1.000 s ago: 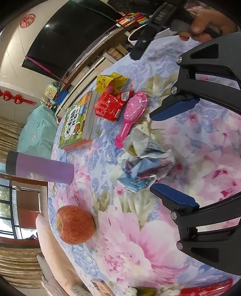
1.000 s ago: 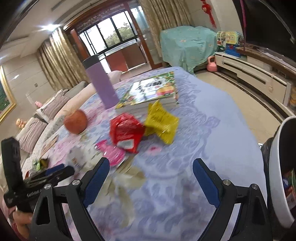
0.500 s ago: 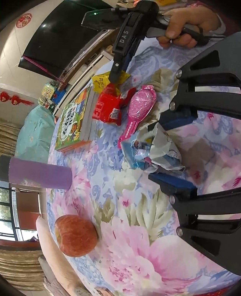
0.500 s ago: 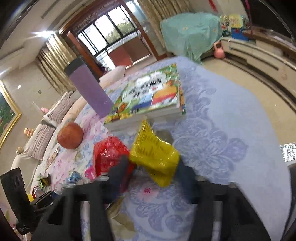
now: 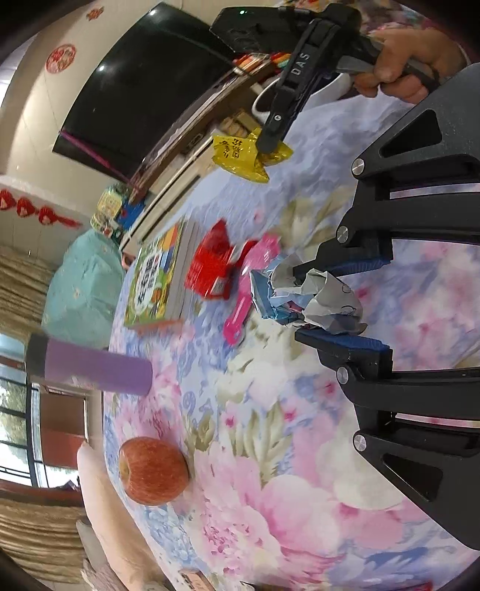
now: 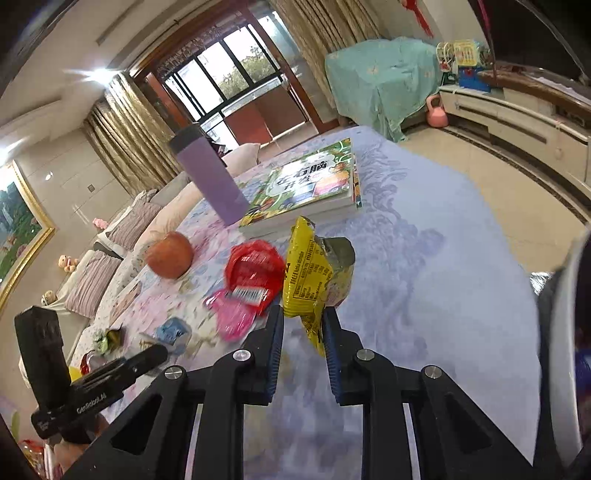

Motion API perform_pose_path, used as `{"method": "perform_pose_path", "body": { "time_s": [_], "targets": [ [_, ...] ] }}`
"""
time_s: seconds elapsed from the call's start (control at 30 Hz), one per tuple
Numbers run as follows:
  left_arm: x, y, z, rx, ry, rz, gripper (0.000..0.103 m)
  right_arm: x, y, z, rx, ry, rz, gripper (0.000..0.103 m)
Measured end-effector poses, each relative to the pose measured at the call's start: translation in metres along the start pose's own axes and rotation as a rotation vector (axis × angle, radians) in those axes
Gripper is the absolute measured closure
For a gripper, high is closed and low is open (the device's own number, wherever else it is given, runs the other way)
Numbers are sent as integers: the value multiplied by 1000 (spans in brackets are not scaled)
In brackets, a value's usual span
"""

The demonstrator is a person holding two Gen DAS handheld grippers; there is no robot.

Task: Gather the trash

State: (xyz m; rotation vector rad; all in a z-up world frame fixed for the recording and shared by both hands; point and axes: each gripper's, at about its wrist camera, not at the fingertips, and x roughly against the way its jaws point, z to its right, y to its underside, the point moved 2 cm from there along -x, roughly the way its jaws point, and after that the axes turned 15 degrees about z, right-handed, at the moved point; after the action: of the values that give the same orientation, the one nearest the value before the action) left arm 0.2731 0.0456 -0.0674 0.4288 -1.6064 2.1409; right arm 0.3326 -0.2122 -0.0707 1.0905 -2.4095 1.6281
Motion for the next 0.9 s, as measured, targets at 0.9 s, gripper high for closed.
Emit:
{"method": "perform_pose_path", "body": {
  "time_s": [0.9],
  "targets": [
    [35,34,109,-115,195,-34,77,125,32,12,-8,65,87,82]
  ]
}}
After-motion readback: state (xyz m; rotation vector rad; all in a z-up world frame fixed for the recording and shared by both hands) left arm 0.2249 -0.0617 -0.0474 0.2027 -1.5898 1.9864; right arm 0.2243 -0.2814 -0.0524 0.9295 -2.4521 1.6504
